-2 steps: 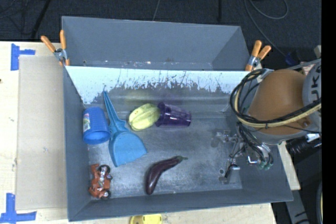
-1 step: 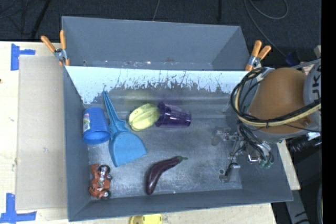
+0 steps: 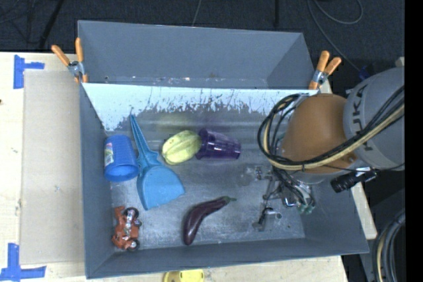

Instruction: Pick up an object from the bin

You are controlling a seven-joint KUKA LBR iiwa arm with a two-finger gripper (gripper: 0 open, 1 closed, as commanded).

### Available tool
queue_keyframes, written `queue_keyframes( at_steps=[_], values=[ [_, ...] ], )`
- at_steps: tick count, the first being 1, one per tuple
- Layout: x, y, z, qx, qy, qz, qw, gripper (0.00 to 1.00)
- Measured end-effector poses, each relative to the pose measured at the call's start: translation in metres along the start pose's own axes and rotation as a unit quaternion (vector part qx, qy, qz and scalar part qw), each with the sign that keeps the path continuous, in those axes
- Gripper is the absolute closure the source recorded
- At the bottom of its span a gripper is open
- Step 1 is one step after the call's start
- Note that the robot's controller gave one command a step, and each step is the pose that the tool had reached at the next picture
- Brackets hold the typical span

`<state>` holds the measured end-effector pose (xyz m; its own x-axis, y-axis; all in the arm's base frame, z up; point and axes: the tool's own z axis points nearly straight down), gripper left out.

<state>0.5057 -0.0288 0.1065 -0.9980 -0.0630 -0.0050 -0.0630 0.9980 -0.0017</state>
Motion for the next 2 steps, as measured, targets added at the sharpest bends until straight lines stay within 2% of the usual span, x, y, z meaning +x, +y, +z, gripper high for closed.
queue_keyframes(
  at_steps=[1,2],
  values=[
    [0.001,0.045,0.012,-0.002,0.0048,-0.062,0.9981,0.00],
    [-0.015,0.071,0.019,-0.001,0.0019,-0.094,0.9956,0.00]
  ],
)
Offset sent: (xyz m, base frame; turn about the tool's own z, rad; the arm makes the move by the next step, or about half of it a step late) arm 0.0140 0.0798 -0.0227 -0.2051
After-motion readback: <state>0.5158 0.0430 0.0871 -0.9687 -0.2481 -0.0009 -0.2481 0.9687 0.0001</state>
